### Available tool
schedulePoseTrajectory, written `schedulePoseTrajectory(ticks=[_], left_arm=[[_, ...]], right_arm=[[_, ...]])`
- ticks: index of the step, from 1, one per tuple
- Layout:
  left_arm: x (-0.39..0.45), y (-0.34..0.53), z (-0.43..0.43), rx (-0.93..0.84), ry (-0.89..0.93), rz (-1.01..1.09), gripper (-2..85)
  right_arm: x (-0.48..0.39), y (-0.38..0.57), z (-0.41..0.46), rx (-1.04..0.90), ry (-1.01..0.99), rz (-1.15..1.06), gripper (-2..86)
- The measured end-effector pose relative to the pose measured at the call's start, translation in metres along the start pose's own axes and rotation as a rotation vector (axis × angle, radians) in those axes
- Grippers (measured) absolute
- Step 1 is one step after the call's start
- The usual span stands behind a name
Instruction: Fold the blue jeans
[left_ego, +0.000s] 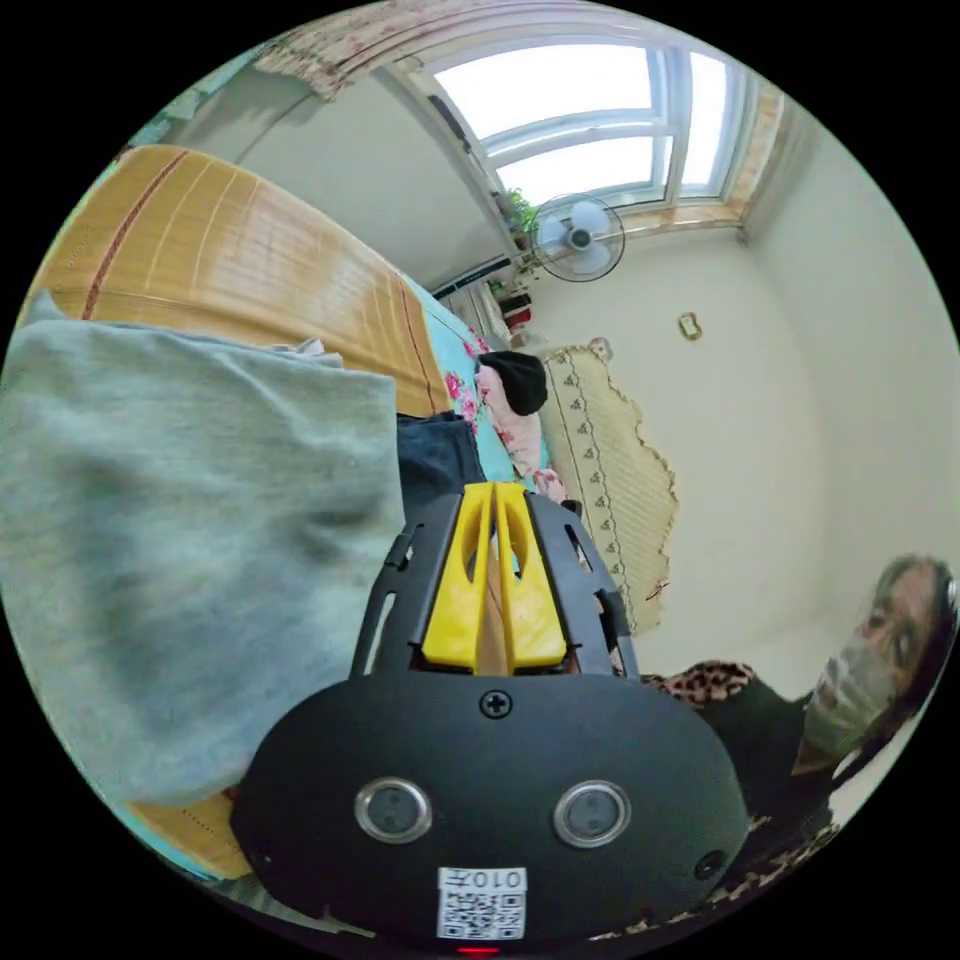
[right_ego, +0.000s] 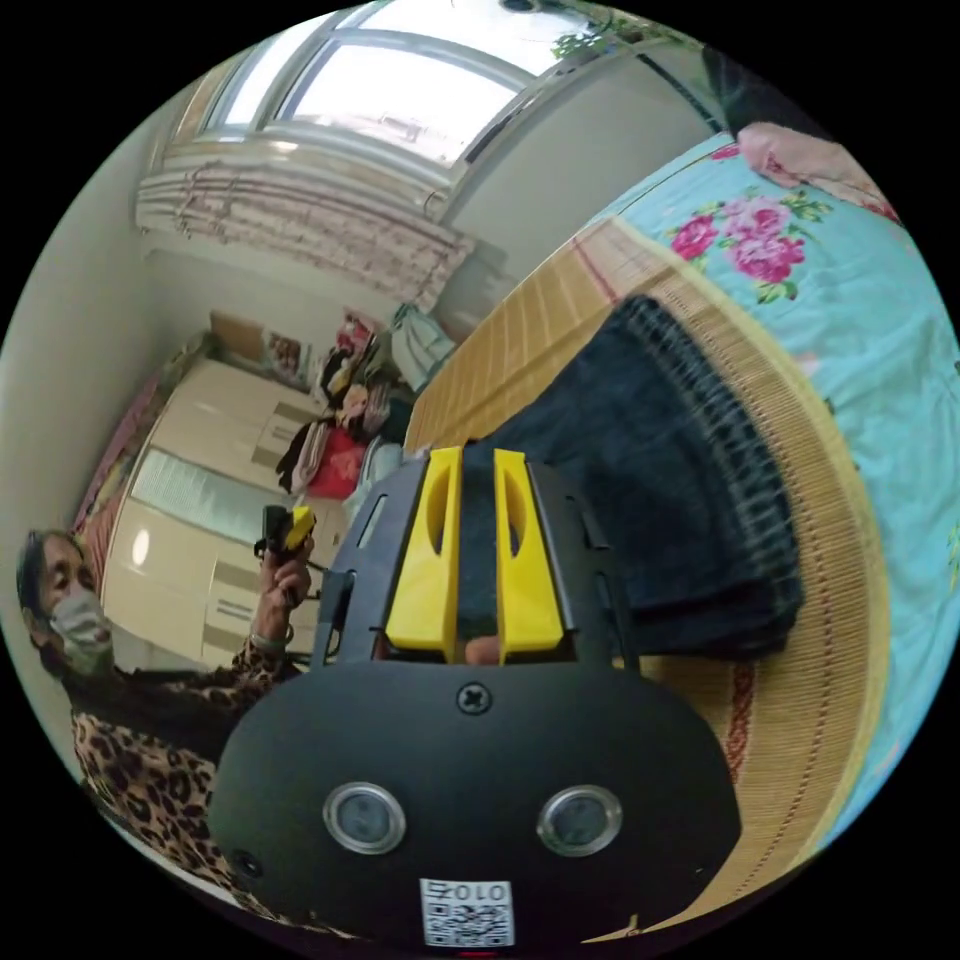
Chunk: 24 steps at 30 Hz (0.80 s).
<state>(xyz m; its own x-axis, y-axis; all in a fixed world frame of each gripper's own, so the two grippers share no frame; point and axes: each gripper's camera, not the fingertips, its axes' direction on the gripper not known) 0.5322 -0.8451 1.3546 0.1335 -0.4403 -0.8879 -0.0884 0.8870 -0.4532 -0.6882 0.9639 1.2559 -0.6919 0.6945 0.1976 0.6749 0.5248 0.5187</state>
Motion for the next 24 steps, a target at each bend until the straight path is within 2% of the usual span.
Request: schedulePoseTrajectory(ticks=[3, 5, 8, 11, 12, 13, 14, 17, 18, 21, 24], left_arm=[[-0.005, 0.039, -0.028, 0.003, -0.019, 0.009, -0.1], [-0.014, 0.074, -0.041, 0.012, 0.017, -0.012, -0.1], [-0.026, 0.112, -0.046, 0.005, 0.030, -0.054, -0.1], [-0.037, 0.139, -0.042, -0.014, 0.091, -0.071, -0.1], [-0.039, 0.144, -0.042, -0.013, 0.094, -0.075, -0.1], [-0.043, 0.153, -0.040, -0.016, 0.097, -0.085, -0.1], [-0.049, 0.161, -0.039, -0.027, 0.103, -0.103, -0.1], [-0.059, 0.180, -0.045, -0.017, 0.119, -0.133, -0.1], [-0.059, 0.183, -0.047, -0.013, 0.115, -0.137, -0.2], [-0.066, 0.199, -0.060, 0.031, 0.118, -0.153, -0.2], [-0.074, 0.214, -0.070, 0.090, 0.146, -0.186, -0.2]], right_arm=[[-0.025, 0.008, 0.038, -0.129, 0.004, -0.058, 7.6], [-0.040, 0.012, 0.057, -0.151, 0.039, -0.071, 7.5], [-0.051, 0.009, 0.082, -0.163, -0.084, -0.118, 6.3], [-0.020, 0.008, 0.106, -0.171, -0.039, -0.022, 3.3], [0.000, 0.014, 0.113, -0.132, -0.109, 0.022, 2.7], [0.015, 0.018, 0.110, -0.073, -0.263, 0.077, 2.5], [0.016, 0.017, 0.108, -0.063, -0.303, 0.102, 2.4], [-0.026, 0.000, 0.106, -0.169, -0.097, 0.057, 2.2], [-0.050, -0.010, 0.104, -0.182, -0.070, -0.021, 2.1], [-0.078, -0.042, 0.099, -0.086, -0.185, -0.070, 1.9], [-0.074, -0.080, 0.124, -0.144, -0.128, -0.014, 1.8]])
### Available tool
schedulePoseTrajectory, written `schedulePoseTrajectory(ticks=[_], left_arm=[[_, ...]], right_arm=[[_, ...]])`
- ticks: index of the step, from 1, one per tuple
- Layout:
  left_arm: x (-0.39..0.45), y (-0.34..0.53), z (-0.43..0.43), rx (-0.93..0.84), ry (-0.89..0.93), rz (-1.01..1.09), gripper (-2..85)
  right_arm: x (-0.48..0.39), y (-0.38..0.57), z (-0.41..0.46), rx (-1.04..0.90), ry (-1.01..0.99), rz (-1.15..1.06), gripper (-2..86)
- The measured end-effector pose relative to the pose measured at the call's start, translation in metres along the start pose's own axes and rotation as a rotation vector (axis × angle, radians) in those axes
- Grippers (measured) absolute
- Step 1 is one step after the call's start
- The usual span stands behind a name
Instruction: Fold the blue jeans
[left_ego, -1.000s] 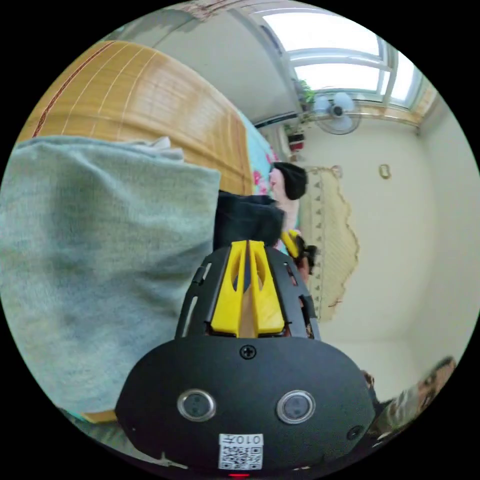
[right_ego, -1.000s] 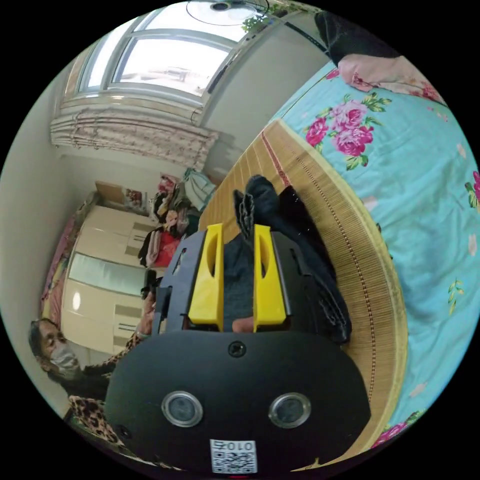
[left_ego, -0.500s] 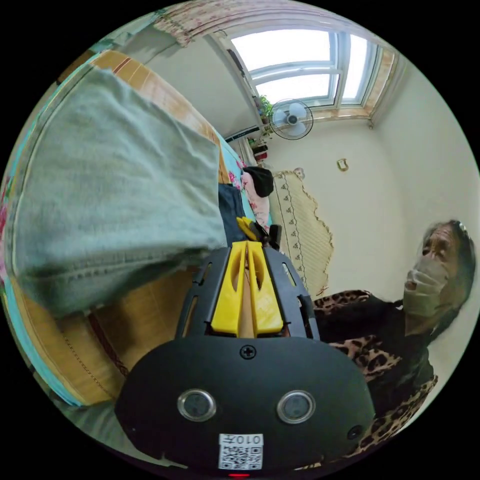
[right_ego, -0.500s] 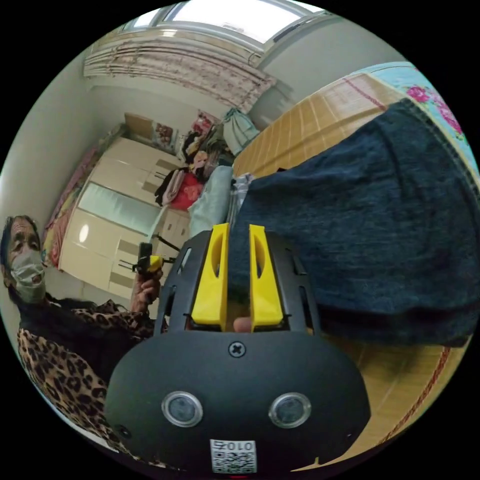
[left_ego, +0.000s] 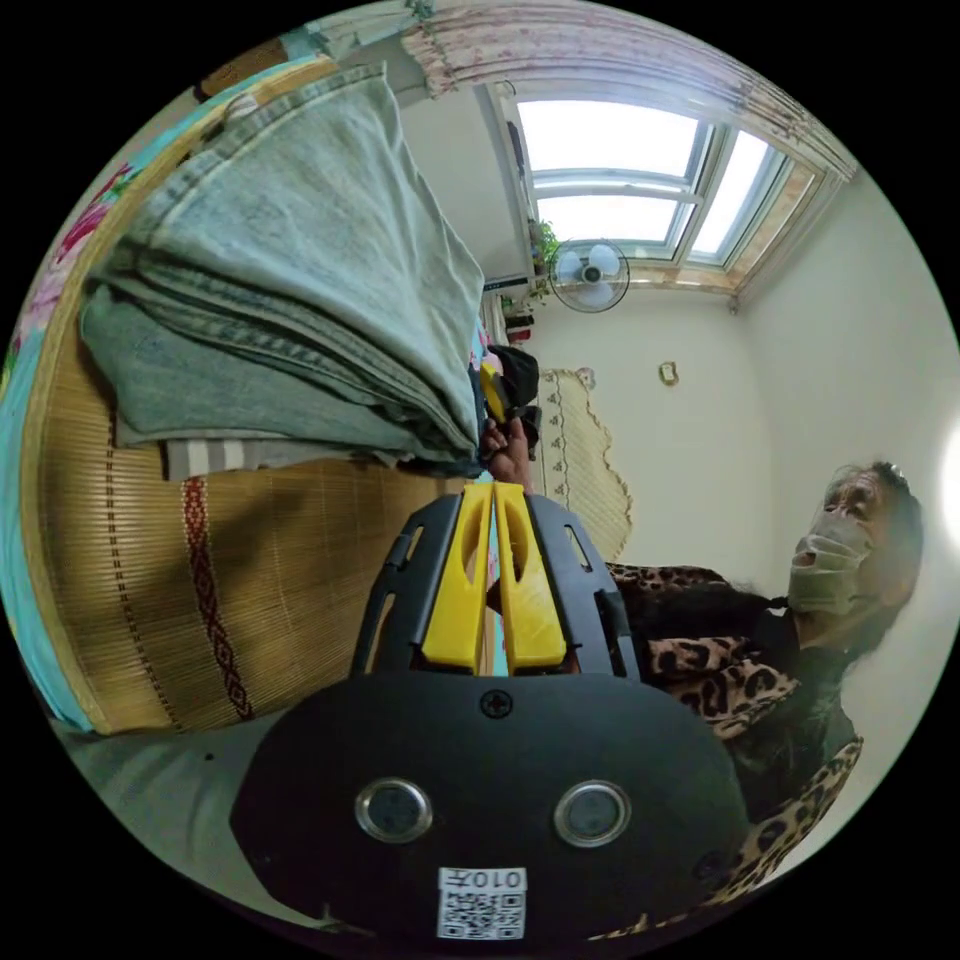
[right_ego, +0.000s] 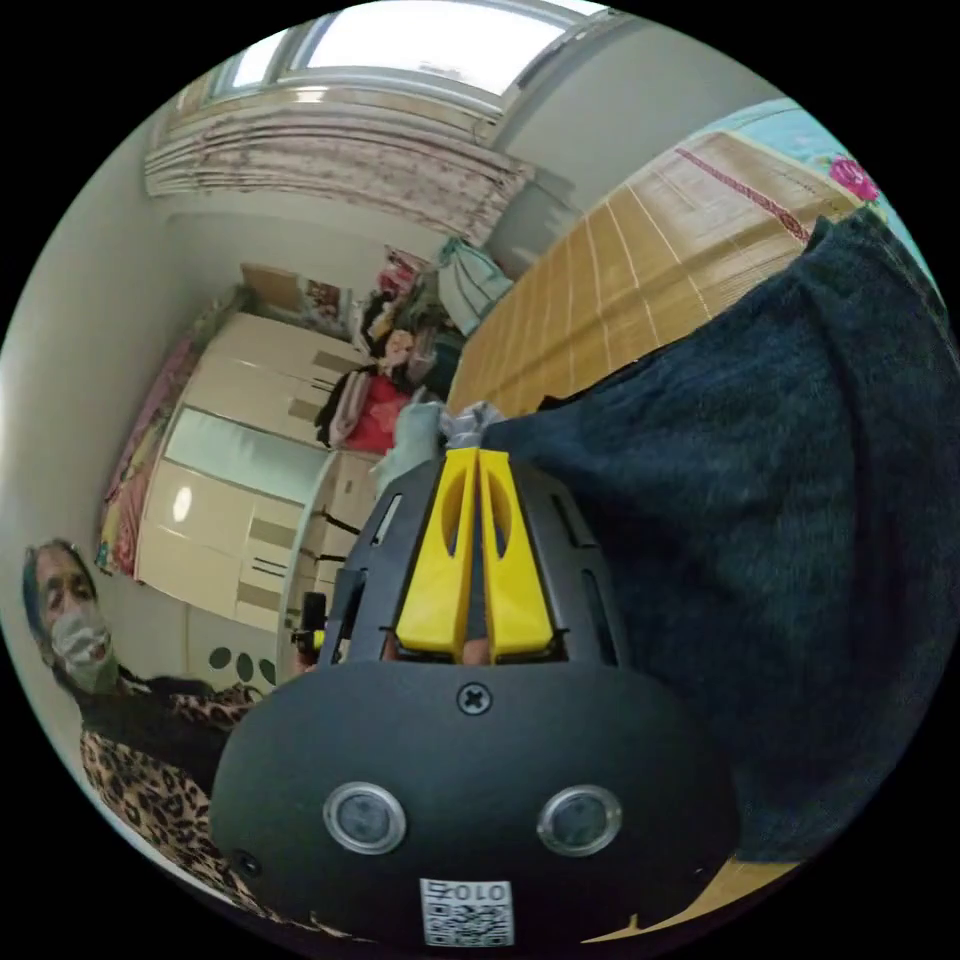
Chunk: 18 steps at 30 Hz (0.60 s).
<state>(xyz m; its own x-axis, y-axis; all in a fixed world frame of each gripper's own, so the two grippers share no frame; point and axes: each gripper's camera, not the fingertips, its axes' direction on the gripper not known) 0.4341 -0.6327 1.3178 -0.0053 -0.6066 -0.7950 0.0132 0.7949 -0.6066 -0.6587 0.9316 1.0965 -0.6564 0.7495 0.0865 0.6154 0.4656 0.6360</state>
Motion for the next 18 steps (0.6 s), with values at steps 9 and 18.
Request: schedulePoseTrajectory(ticks=[9, 18], left_arm=[[-0.007, 0.040, -0.012, 0.102, -0.014, -0.011, -0.1], [0.040, 0.124, -0.012, 0.147, -0.180, 0.139, -0.2]], right_arm=[[0.016, -0.016, 0.019, 0.007, -0.101, 0.138, 1.8], [-0.105, 0.013, 0.025, 0.012, 0.110, -0.012, 2.1]])
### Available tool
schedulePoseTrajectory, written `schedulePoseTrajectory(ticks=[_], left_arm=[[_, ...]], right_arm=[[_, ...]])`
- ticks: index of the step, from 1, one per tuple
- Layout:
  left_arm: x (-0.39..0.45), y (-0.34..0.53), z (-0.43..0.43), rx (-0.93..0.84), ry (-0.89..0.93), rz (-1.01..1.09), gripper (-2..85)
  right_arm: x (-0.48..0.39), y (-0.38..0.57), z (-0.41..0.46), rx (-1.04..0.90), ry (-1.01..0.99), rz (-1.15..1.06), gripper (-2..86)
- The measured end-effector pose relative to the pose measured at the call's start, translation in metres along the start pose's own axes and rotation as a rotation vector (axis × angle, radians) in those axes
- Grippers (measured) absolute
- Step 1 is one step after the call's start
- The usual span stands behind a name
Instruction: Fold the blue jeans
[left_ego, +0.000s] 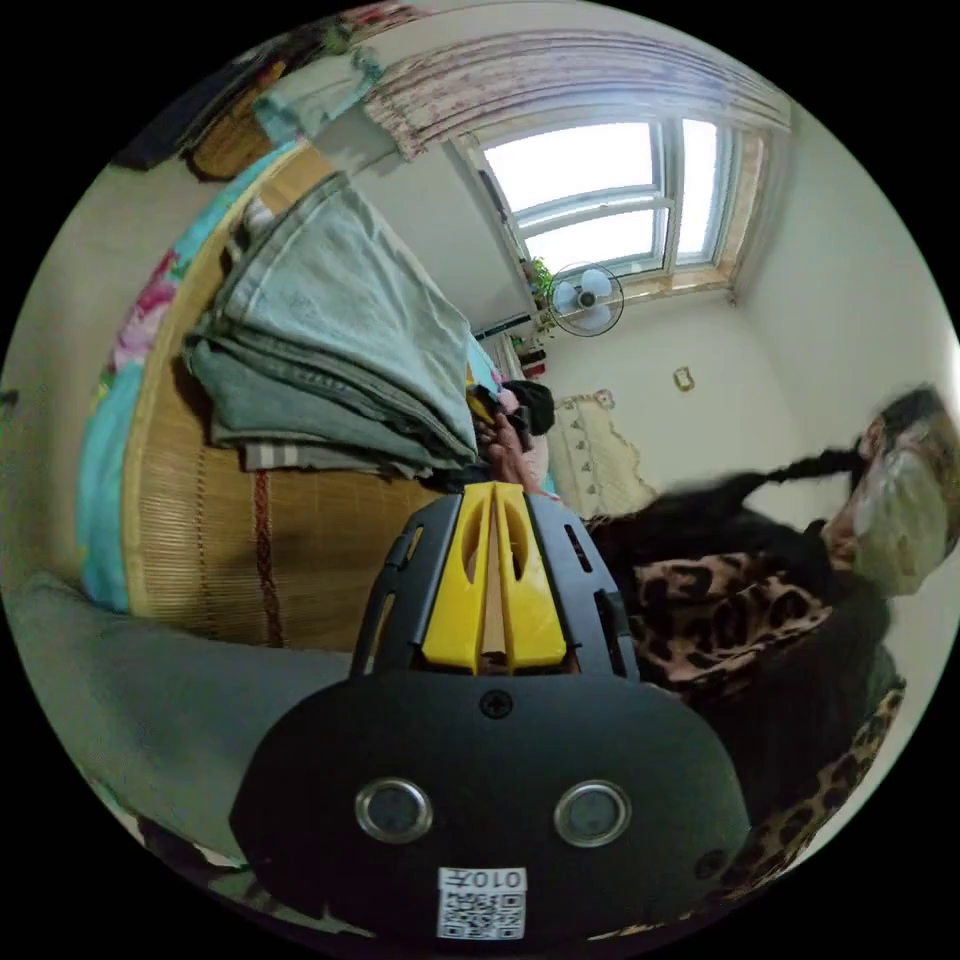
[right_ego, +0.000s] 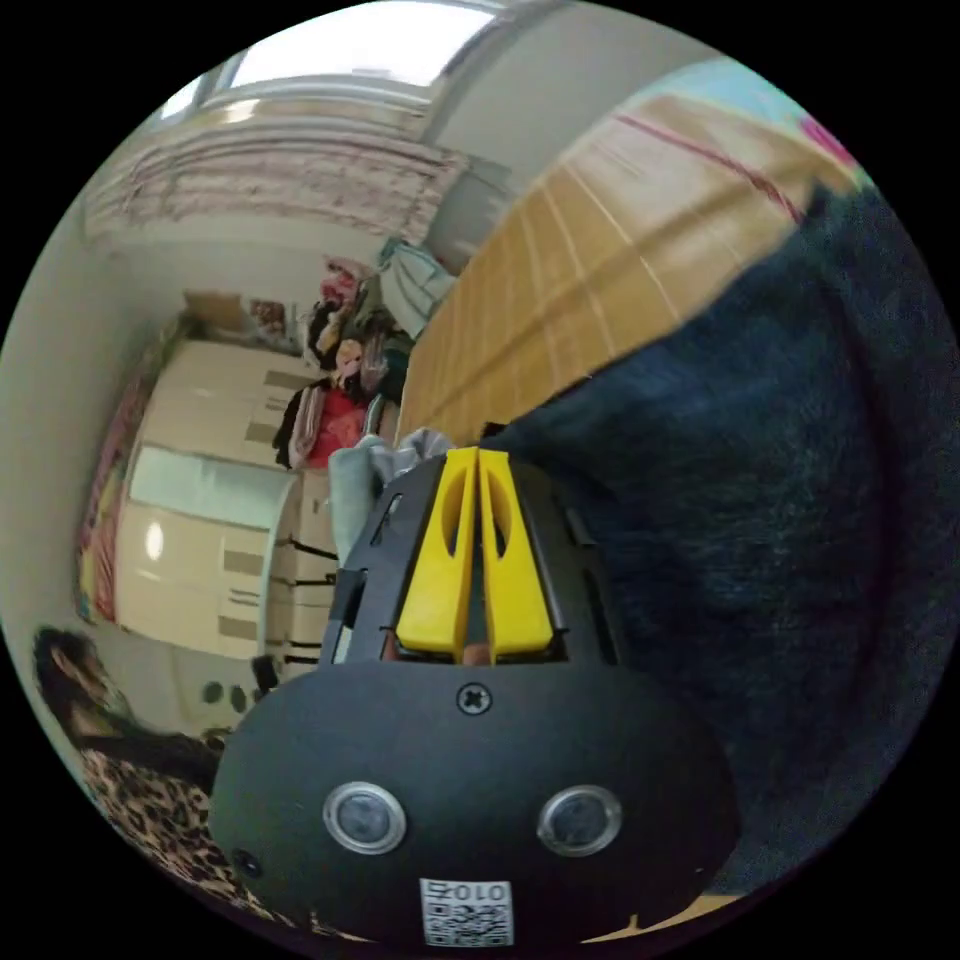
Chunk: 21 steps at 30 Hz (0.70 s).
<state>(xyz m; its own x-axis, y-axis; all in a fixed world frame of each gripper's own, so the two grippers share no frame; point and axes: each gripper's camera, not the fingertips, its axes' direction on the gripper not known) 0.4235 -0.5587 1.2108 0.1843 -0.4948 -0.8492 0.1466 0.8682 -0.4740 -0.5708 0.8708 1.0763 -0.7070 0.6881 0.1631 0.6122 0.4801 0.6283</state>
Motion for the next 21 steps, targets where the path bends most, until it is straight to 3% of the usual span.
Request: schedulePoseTrajectory(ticks=[5, 8, 11, 15, 17, 19, 21], left_arm=[[0.101, 0.039, -0.034, 0.160, -0.374, 0.327, -0.2], [0.162, 0.079, -0.058, 0.285, -0.633, 0.481, -0.3], [0.208, 0.142, -0.088, 0.440, -0.801, 0.549, -0.3], [0.247, 0.235, -0.135, 0.591, -0.803, 0.553, -0.3], [0.281, 0.321, -0.166, 0.853, -0.889, 0.556, -0.2], [0.307, 0.395, -0.178, 1.103, -0.981, 0.602, -0.2], [0.323, 0.459, -0.176, 1.291, -1.095, 0.650, -0.2]], right_arm=[[-0.197, 0.037, 0.014, -0.045, 0.056, -0.446, 2.0], [-0.329, 0.065, 0.042, -0.073, -0.064, -0.819, 2.1], [-0.451, 0.114, 0.062, -0.063, -0.279, -1.128, 2.1], [-0.586, 0.206, 0.054, 0.152, -0.584, -1.382, 2.1], [-0.627, 0.248, 0.049, 0.211, -0.847, -1.453, 2.1], [-0.680, 0.301, 0.058, 0.137, -1.101, -1.489, 2.2], [-0.719, 0.340, 0.068, 0.057, -1.195, -1.504, 2.3]])
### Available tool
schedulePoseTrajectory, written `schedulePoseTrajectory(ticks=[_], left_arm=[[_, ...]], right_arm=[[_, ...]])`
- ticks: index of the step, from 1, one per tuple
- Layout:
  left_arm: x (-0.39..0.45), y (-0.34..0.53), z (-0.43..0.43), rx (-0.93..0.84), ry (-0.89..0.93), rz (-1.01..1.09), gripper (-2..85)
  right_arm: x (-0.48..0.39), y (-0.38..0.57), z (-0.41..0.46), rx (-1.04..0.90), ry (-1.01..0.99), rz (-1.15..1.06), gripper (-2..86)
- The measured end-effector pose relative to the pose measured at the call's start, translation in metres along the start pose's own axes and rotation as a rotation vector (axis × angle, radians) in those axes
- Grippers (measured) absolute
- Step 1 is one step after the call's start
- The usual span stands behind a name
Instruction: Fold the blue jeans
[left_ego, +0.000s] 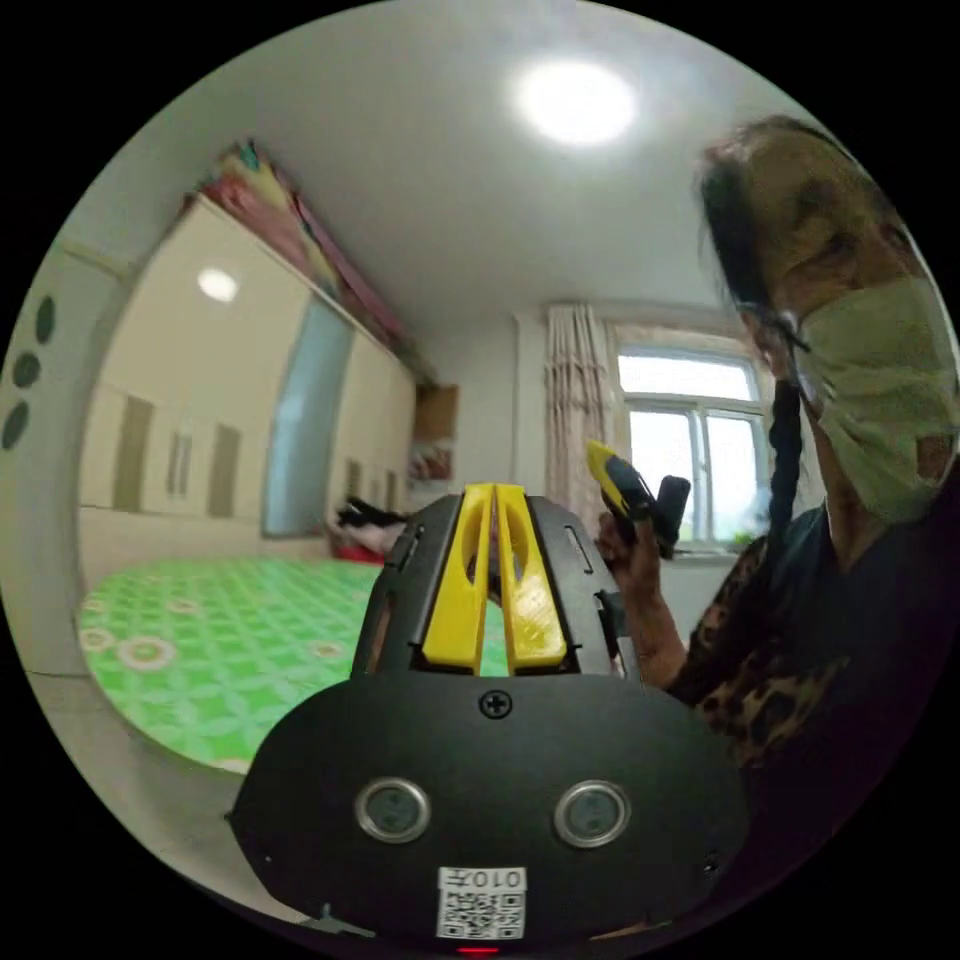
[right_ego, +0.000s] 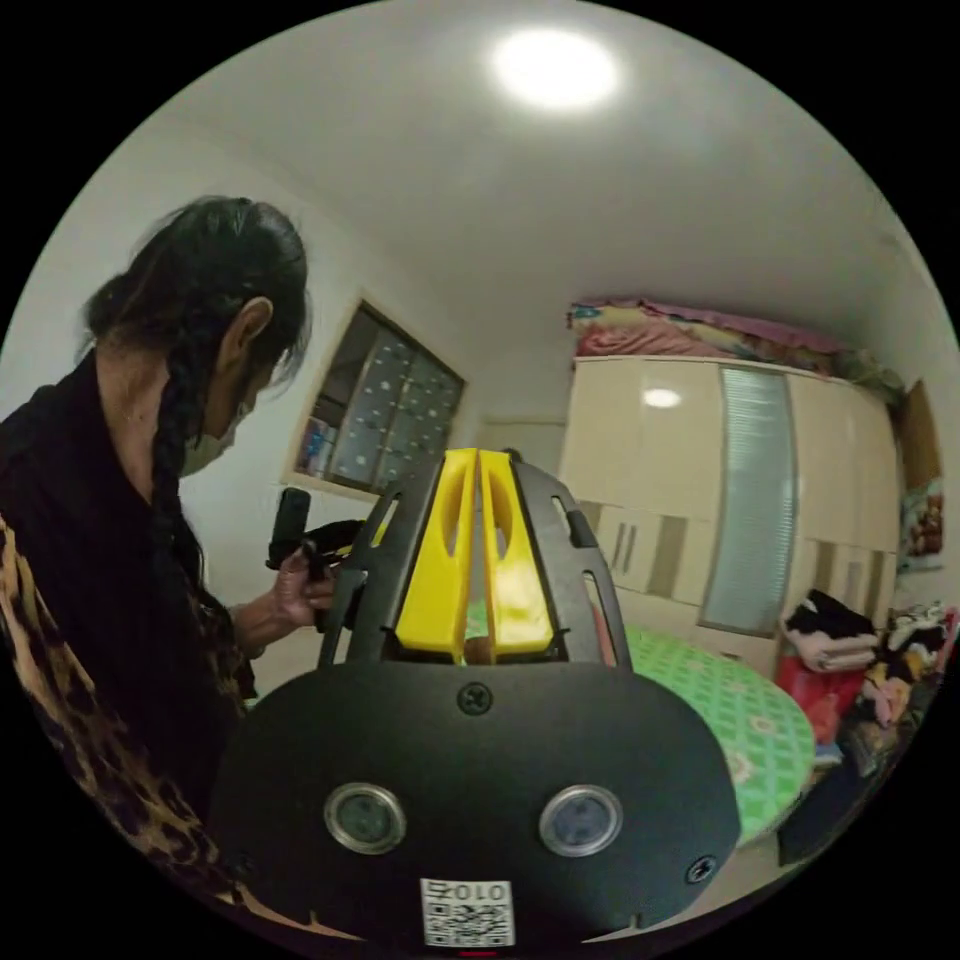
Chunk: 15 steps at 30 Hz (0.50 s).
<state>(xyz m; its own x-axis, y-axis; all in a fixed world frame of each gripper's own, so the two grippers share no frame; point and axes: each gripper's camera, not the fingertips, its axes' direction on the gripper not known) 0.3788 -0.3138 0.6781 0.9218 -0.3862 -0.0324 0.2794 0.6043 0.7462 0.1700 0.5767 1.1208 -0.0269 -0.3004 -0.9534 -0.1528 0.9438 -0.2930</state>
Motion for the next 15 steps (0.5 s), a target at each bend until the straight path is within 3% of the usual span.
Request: schedulePoseTrajectory(ticks=[4, 5, 8, 10, 11, 13, 15], left_arm=[[-0.021, 0.015, -0.082, 0.037, -0.017, -0.037, 0.0], [-0.018, 0.019, -0.100, 0.012, -0.102, -0.013, -0.1], [-0.007, 0.031, -0.143, 0.003, -0.415, 0.080, 0.0], [-0.018, 0.035, -0.169, -0.006, -0.373, 0.049, 0.2], [-0.030, 0.039, -0.188, 0.022, -0.257, 0.015, 0.2], [-0.035, 0.045, -0.210, 0.019, -0.197, 0.048, 0.3], [-0.026, 0.048, -0.216, -0.120, -0.359, 0.133, 0.5]], right_arm=[[-0.039, -0.027, 0.118, -0.084, 0.062, -0.073, 2.6], [-0.044, -0.029, 0.133, -0.080, 0.044, -0.078, 2.7], [-0.064, -0.038, 0.208, -0.024, -0.153, -0.081, 3.7], [-0.085, -0.048, 0.269, -0.053, -0.245, -0.148, 4.3], [-0.091, -0.051, 0.283, -0.066, -0.220, -0.170, 4.0], [-0.108, -0.066, 0.333, -0.063, 0.031, -0.190, 3.2], [-0.103, -0.070, 0.361, 0.066, 0.153, -0.037, 2.8]])
